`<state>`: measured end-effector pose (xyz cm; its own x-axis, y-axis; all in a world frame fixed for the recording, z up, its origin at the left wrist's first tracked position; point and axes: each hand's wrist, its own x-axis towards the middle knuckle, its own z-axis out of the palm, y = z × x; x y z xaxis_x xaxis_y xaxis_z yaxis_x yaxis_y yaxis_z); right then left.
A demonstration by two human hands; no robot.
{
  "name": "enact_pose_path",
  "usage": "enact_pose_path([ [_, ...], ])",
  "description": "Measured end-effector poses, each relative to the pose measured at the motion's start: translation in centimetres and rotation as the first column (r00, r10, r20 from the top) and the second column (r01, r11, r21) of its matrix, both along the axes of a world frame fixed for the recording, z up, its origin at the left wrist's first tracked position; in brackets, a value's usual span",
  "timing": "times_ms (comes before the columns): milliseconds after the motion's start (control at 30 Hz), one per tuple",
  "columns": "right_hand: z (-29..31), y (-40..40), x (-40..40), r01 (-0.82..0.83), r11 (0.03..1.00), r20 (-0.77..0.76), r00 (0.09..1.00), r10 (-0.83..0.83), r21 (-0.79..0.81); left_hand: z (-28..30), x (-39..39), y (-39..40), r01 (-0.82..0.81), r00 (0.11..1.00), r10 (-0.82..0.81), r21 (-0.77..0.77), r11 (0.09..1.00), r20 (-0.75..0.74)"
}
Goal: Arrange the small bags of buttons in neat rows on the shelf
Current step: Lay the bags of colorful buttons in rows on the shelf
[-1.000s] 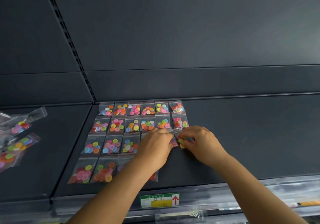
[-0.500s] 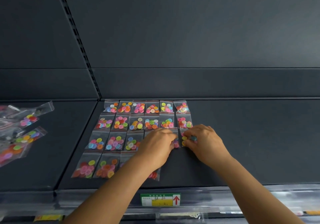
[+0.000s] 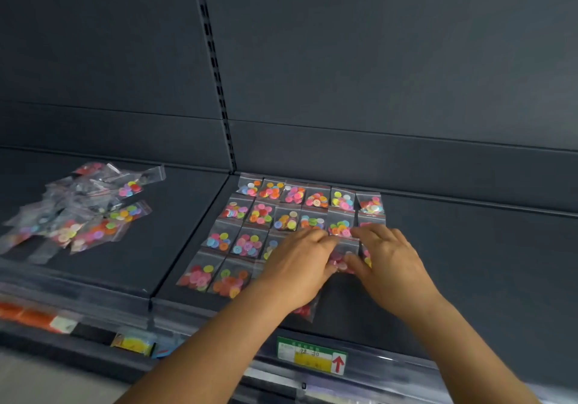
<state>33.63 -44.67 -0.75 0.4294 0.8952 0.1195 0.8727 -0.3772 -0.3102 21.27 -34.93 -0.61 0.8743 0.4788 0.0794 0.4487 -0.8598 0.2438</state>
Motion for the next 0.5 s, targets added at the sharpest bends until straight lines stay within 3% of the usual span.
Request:
enact_pose_path([
  [500,1.7,10.7,-12.0,-0.285,0.958,0.029,0.958,0.286,-0.017,2.1,-14.4,7.8,-0.312,0.949,0.307,0.092,0.946,0.067],
])
